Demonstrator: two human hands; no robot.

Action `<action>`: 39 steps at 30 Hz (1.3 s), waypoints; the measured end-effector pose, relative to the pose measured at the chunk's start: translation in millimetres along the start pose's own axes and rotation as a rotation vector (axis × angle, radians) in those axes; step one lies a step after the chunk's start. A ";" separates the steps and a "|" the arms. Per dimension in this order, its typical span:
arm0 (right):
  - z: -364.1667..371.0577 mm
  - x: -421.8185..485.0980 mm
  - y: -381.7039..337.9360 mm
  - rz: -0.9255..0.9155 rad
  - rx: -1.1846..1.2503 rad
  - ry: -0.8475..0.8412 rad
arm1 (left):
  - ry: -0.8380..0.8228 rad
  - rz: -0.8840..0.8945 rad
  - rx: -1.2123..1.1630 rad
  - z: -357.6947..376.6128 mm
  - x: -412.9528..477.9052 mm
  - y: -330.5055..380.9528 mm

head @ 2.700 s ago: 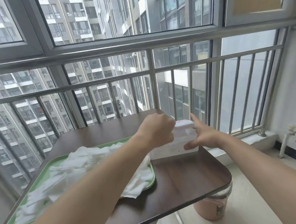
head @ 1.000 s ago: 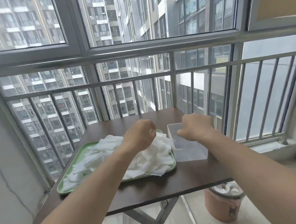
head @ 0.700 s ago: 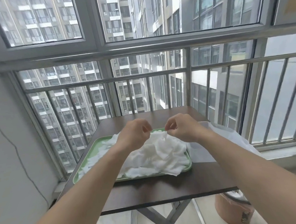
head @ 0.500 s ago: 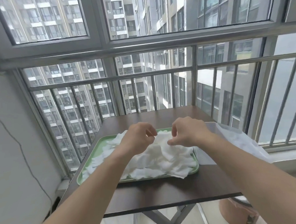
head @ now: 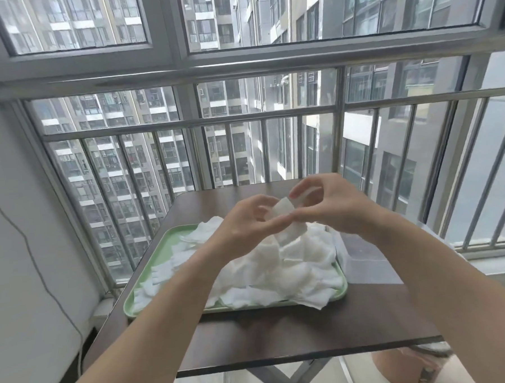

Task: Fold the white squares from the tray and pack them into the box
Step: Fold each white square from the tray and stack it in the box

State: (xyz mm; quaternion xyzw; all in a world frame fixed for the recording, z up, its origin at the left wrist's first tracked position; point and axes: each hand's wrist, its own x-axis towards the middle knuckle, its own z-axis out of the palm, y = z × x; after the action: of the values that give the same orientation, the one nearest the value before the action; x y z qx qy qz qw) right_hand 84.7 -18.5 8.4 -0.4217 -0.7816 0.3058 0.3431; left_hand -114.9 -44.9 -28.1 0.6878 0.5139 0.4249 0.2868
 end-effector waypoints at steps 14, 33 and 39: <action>56.8 7.4 2.7 -0.021 -0.440 -0.145 | 0.271 -0.168 -0.595 -31.1 6.4 -21.5; 32.0 49.0 -16.4 0.052 -0.013 -0.085 | 0.275 -0.172 -0.297 -37.8 15.7 -25.1; 45.0 59.2 -10.1 0.060 0.275 -0.125 | 0.307 -0.171 -0.355 -29.9 8.9 -28.8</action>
State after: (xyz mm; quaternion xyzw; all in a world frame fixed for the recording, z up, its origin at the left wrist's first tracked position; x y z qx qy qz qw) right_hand 20.3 19.8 6.6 -0.3740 -0.7393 0.4456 0.3390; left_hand -153.6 -28.9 -35.3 0.5081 0.5249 0.5822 0.3568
